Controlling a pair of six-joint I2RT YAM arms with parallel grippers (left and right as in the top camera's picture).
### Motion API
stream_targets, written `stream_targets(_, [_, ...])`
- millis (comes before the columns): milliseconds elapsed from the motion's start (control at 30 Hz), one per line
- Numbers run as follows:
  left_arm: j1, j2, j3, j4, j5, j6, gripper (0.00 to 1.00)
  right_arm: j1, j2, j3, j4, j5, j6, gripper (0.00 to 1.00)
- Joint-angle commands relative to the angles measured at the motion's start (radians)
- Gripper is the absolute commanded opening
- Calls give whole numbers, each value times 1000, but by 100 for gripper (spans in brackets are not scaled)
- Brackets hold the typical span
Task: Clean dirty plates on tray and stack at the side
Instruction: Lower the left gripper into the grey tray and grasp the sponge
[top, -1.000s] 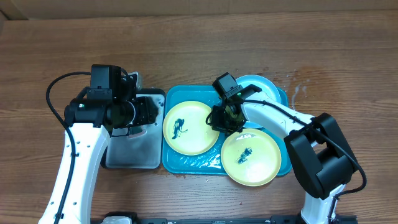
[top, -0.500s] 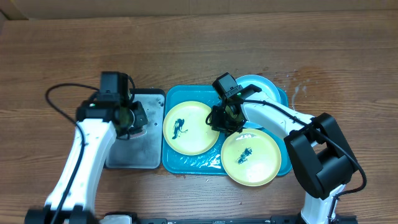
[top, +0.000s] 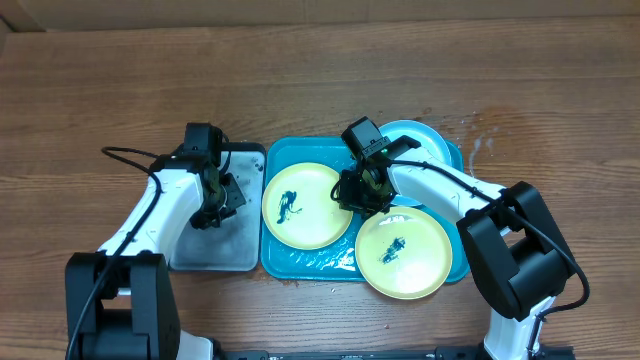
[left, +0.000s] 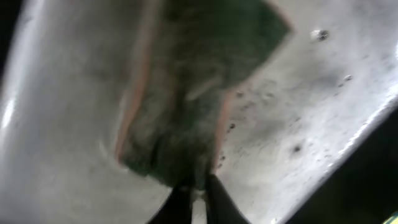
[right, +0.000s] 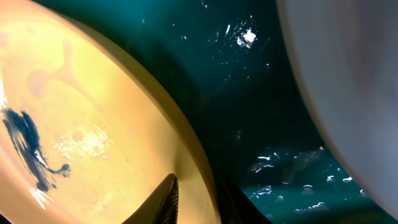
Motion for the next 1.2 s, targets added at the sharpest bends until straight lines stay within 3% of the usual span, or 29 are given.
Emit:
stream_targets(0, [4, -69, 46, -37, -79, -45, 24, 11, 31, 2, -2, 4, 0, 26])
stream_targets(100, [4, -102, 59, -68, -101, -51, 36, 10, 31, 2, -2, 4, 0, 28])
stream_targets(433, [5, -115, 64, 27, -108, 80, 34, 9, 31, 2, -2, 3, 0, 28])
stream_targets(633, [8, -55, 64, 28, -154, 80, 28, 9, 31, 2, -6, 3, 0, 28])
stream_targets(1000, [26, 104, 64, 40, -152, 82, 34, 8, 31, 2, -5, 4, 0, 28])
stream_targets(1167, [26, 130, 64, 84, -99, 138, 37, 8, 31, 2, -3, 4, 0, 28])
